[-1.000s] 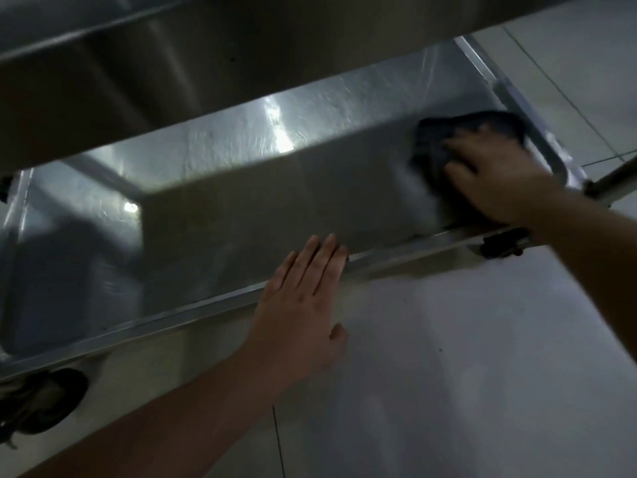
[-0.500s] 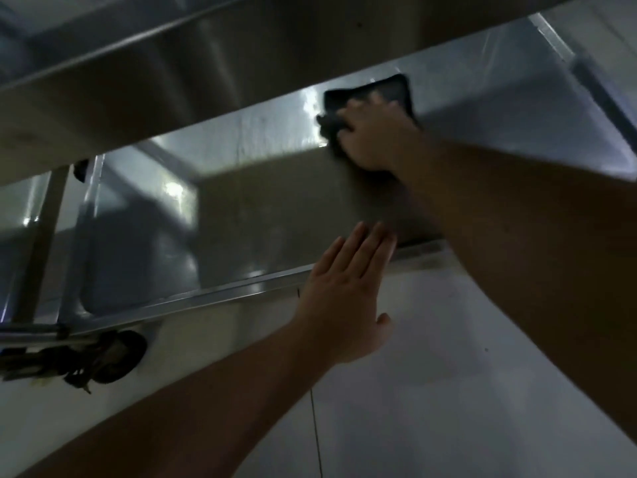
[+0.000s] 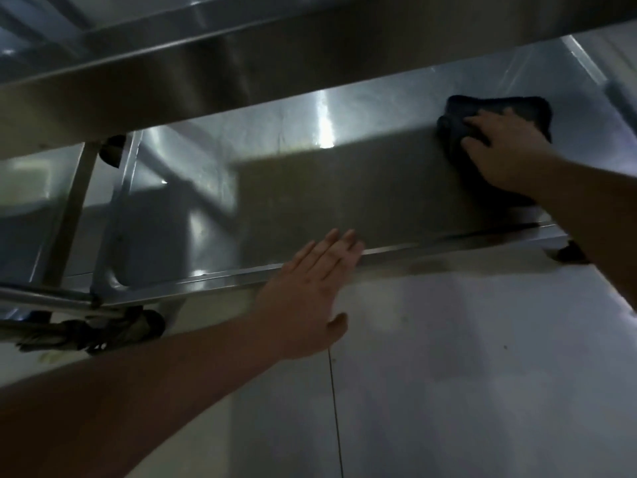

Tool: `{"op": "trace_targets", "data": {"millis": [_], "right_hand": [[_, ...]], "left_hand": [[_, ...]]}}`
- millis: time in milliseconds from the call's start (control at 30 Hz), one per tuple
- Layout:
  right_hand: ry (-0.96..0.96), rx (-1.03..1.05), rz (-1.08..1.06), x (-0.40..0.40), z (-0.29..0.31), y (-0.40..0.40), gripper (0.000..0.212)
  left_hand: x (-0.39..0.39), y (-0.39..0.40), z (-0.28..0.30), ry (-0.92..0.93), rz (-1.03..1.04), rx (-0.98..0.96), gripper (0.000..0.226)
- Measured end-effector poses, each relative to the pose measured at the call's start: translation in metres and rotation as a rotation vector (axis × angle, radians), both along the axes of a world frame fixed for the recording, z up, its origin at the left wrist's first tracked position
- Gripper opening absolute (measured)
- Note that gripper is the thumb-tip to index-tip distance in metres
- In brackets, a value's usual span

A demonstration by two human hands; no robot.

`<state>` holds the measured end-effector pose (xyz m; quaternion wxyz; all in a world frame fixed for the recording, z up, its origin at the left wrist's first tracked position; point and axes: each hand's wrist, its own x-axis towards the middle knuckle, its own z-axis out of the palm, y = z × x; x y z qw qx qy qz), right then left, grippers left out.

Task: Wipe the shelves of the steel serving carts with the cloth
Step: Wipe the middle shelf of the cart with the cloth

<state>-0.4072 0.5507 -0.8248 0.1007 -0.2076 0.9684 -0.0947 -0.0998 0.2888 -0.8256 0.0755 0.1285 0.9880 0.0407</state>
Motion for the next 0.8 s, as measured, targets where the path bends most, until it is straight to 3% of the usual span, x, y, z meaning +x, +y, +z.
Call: {"op": "trace_targets", "data": {"millis": [100, 167, 300, 467, 533, 667, 800], "right_hand": [[-0.013, -0.009, -0.199, 0.006, -0.001, -0.036, 0.066], [-0.03, -0.032, -0.189, 0.028, 0.004, -0.079, 0.066], [0.017, -0.019, 0.19, 0.109, 0.008, -0.153, 0.059], [-0.111, -0.025, 0.655, 0.166, 0.008, -0.117, 0.063], [-0.104, -0.02, 0.611, 0.146, 0.011, -0.095, 0.064], [0.001, -0.047, 0.277, 0.092, 0.008, -0.075, 0.052], [0.009, 0.014, 0.061, 0.048, 0.007, -0.117, 0.056]], "left_hand": [[0.032, -0.061, 0.004, -0.007, 0.131, -0.017, 0.088], [0.048, -0.095, 0.004, 0.001, 0.303, -0.023, 0.086], [0.057, -0.149, 0.0, 0.002, 0.696, 0.051, 0.09], [0.051, -0.174, -0.011, 0.018, 0.77, 0.082, 0.087], [0.049, -0.171, -0.013, 0.024, 0.764, 0.079, 0.084], [0.05, -0.171, -0.011, 0.017, 0.748, 0.068, 0.084], [0.05, -0.172, -0.009, 0.004, 0.748, 0.042, 0.084]]}}
